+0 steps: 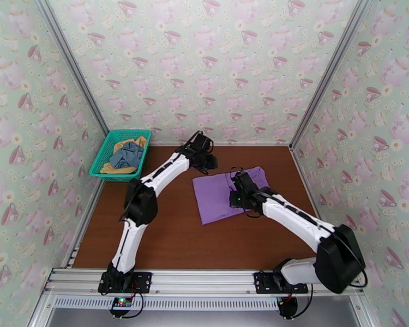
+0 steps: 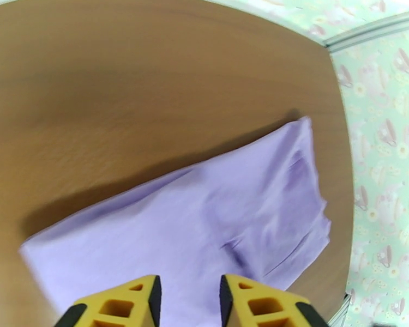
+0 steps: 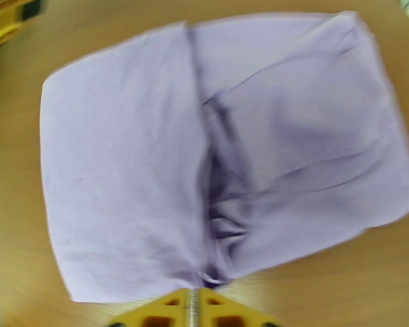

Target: Fold and stack the mixed laundry pile

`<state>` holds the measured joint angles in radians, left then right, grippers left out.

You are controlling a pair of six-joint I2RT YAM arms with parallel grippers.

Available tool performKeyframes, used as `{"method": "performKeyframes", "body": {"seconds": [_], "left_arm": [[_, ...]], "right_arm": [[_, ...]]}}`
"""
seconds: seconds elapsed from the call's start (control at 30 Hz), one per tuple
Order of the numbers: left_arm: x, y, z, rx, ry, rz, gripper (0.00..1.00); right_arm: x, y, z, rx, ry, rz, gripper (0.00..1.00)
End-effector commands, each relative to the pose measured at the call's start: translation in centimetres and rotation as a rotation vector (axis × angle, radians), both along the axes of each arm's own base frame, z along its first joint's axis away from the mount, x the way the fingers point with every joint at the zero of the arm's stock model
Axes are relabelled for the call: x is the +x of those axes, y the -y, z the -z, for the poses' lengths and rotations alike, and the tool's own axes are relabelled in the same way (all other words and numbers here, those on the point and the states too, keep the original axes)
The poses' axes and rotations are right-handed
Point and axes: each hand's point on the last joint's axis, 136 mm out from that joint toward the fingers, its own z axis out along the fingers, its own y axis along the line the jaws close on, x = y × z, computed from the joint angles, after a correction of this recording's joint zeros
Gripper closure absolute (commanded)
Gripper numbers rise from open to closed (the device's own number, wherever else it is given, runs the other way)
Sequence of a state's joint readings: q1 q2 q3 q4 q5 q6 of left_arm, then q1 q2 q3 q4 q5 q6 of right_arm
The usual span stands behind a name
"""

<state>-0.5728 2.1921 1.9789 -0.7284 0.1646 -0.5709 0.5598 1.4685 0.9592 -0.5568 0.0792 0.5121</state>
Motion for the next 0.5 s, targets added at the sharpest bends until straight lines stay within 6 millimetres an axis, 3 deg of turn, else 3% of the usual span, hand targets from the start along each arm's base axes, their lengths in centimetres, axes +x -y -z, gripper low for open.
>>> {"method": "performKeyframes", "body": {"seconds": [0.0, 0.23, 0.33, 0.47], "left_arm": [[-1.6, -2.3, 5.3, 0.057, -0.087, -0.056, 0.65], [-3.9, -3.8, 11.4, 0.065, -0.191, -0.077, 0.67], [-3.4, -3.9, 12.7, 0.068, -0.203, -0.079, 0.68], [-1.3, -4.0, 13.8, 0.072, -0.211, -0.065, 0.69]], "right_arm": [[-0.1, -1.8, 3.4, 0.059, -0.089, -0.014, 1.0], [-0.2, 1.1, 7.5, -0.113, -0.135, 0.068, 1.0], [-0.9, 1.8, 8.6, -0.139, -0.161, 0.082, 1.0], [-2.5, 0.1, 10.1, -0.039, -0.223, 0.076, 1.0]]}}
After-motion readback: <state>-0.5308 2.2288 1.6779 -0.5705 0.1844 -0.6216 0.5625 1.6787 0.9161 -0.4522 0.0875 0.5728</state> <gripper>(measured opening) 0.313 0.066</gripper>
